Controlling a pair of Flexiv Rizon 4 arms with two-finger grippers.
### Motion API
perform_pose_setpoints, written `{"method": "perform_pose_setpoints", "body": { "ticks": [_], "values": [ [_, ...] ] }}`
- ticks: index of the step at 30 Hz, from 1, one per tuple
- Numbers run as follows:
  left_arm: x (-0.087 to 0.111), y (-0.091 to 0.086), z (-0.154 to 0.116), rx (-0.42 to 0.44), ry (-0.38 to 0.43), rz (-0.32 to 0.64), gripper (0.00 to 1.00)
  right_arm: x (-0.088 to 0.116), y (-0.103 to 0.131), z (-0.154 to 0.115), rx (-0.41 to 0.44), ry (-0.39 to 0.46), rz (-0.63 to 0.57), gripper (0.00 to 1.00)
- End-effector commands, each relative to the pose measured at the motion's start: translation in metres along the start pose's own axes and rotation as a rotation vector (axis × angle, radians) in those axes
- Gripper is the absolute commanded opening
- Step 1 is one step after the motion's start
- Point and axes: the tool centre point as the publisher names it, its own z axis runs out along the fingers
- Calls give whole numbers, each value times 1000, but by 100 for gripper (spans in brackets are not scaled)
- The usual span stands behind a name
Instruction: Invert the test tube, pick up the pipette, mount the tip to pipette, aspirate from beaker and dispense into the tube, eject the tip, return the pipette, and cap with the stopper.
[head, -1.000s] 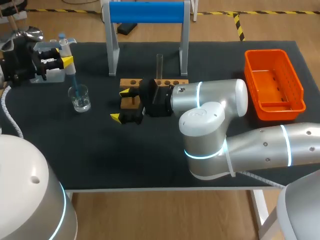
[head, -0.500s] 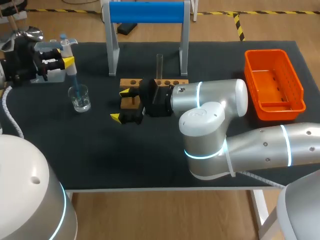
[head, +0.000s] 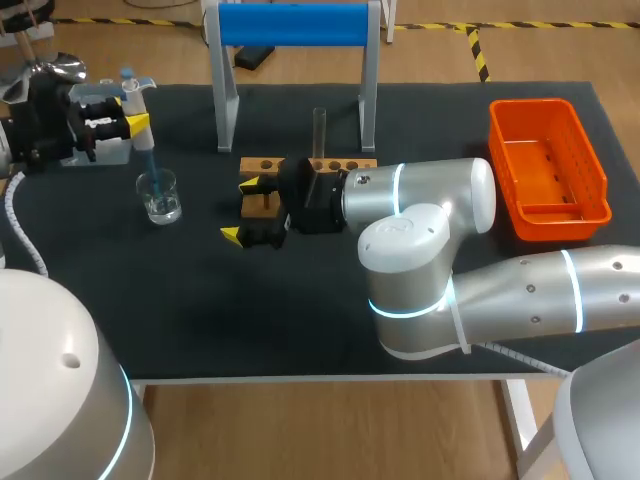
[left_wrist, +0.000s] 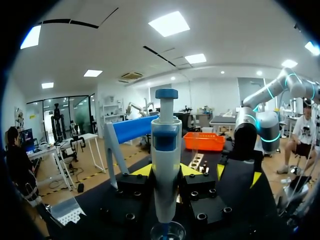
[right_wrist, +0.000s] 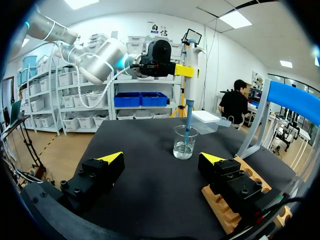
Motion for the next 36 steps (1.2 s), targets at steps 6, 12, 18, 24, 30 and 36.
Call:
{"method": "perform_pose_setpoints", "body": {
  "ticks": [6, 12, 18, 24, 30, 36],
  "values": [
    [1, 0, 0, 0, -1, 1, 0, 0, -1, -1, -5, 1, 0, 100],
    [1, 0, 0, 0, -1, 1, 0, 1, 9, -13, -5, 6, 4, 100],
    [1, 0, 0, 0, -1, 1, 0, 6, 37, -44, -37, 104, 74, 100],
    [1, 0, 0, 0, -1, 1, 0, 2, 70, -77, -71, 143, 66, 100],
    [1, 0, 0, 0, -1, 1, 0, -7, 104, -101, -88, 176, 17, 100],
    [1, 0, 0, 0, -1, 1, 0, -28, 134, -114, -70, 219, -41, 100]
  ]
}}
